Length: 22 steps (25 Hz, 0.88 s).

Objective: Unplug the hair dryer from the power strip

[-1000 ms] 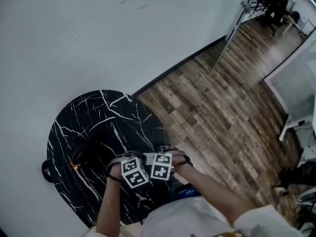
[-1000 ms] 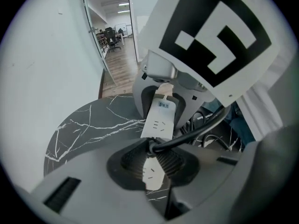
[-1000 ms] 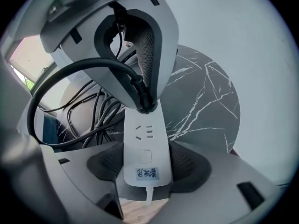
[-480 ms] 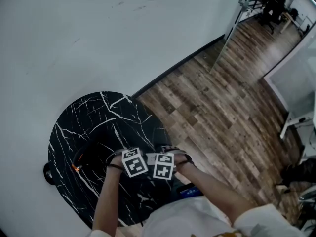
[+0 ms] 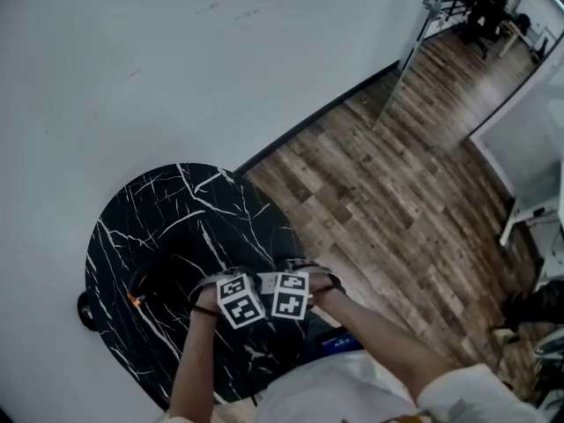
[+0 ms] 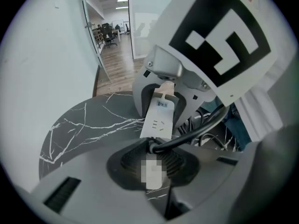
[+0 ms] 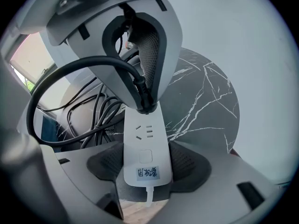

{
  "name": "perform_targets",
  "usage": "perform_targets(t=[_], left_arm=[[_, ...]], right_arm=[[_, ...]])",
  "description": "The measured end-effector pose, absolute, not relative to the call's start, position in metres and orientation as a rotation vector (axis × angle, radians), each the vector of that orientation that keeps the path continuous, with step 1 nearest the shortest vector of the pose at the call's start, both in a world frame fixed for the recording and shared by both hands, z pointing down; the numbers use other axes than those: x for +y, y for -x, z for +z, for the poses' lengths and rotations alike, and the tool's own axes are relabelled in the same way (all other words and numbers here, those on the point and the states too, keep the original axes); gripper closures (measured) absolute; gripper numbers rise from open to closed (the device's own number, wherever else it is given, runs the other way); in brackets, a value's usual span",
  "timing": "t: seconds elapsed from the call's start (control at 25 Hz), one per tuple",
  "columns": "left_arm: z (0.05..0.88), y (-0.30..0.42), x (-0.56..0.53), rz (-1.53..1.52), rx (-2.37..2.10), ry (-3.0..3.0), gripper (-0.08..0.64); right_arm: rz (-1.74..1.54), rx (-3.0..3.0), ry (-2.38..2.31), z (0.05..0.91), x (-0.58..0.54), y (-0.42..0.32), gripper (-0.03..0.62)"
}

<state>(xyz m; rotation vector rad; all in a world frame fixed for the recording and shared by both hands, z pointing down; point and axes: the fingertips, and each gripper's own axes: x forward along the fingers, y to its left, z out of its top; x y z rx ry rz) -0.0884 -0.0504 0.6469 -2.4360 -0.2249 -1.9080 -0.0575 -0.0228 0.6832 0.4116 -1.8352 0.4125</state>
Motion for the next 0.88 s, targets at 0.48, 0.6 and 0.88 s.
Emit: perform_targets(t=[0.48, 0.6, 0.88], left_arm=[[0.6405, 0.0895, -0.0514, -1.895, -0.199, 2.454, 0.503], [0.6410, 0.0899, -0.0526, -1.869, -0.122, 2.465, 0.505], [0.6409, 0.0890, -0.0515, -1.951, -0.351, 2.612, 0.500]], right_arm=[[0.417, -1.838, -0.420, 0.6808, -0.0234, 0.0598, 0.319], [0.410, -1.842, -0.425, 0.6805, -0.0248, 0.0592, 0.318], [0.413, -1.838, -0.427, 0.6805, -0.0243, 0.0581, 0.319]])
